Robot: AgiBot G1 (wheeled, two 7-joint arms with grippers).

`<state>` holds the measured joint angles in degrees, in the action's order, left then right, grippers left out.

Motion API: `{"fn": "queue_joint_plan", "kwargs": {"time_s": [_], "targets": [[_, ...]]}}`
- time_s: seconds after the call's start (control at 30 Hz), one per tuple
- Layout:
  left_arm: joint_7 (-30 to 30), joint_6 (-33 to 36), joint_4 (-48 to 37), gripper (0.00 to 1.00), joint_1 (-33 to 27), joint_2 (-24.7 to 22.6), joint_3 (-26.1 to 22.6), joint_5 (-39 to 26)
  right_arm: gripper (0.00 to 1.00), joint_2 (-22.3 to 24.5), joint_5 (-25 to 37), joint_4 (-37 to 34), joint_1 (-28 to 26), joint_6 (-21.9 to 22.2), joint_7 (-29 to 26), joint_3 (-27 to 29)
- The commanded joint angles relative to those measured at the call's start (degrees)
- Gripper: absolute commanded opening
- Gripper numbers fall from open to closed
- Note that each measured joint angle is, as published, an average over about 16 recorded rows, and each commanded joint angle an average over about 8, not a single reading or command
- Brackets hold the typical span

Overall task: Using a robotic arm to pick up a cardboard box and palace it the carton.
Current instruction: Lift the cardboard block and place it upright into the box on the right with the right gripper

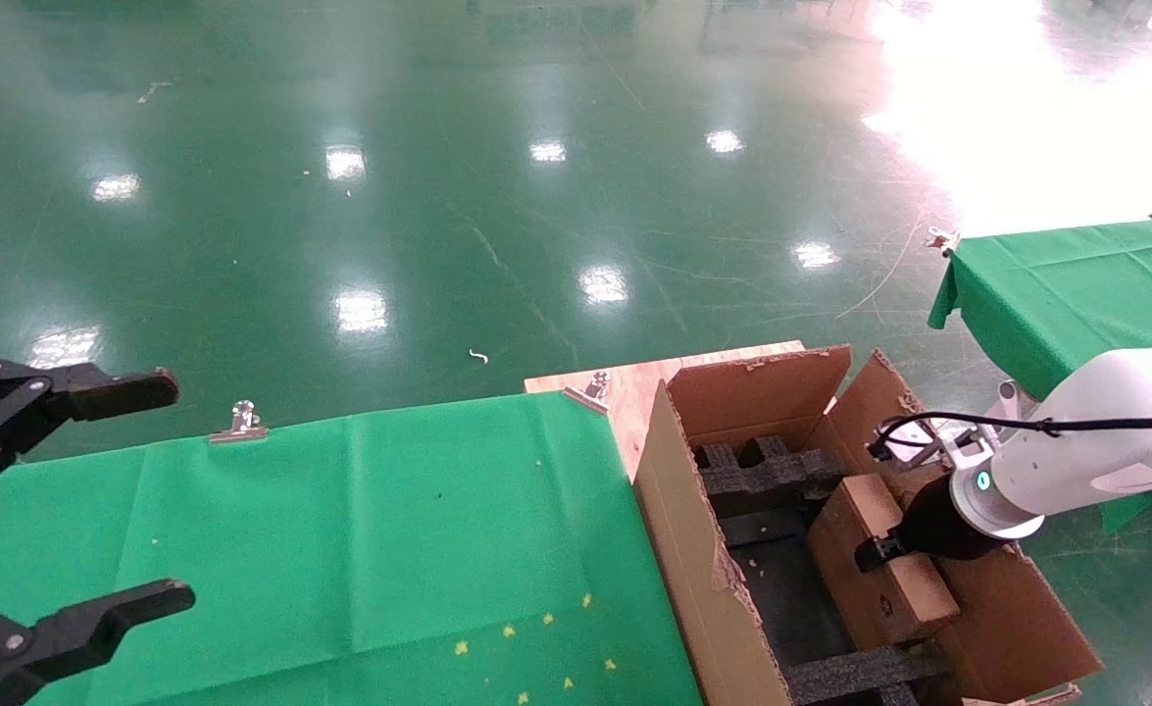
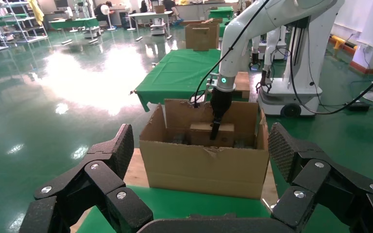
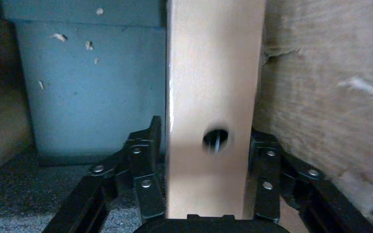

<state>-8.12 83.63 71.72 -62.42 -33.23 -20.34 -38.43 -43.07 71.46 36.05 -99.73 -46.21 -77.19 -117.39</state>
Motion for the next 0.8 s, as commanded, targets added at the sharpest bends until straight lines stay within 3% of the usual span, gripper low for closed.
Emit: {"fn": "queue_joint_plan", "kwargs": {"time_s": [0.03,0.33,0.8], "targets": [[0.00,0.00,0.00,1.00,0.00,0.00,0.00,0.00,1.00,0.17,0.15,0.22,-0.34,-0.11,0.03,-0.04],[0.00,0.00,0.00,1.00,0.00,0.00,0.00,0.00,1.00,1.96,0.90,2.22,-3.16,0.15,-0.80,0.09],[0.00,0.00,0.00,1.00,0.00,0.00,-0.01,0.01,1.00,4.97,-4.06,10.97,-16.71,-0.97,1.66,6.92]]}}
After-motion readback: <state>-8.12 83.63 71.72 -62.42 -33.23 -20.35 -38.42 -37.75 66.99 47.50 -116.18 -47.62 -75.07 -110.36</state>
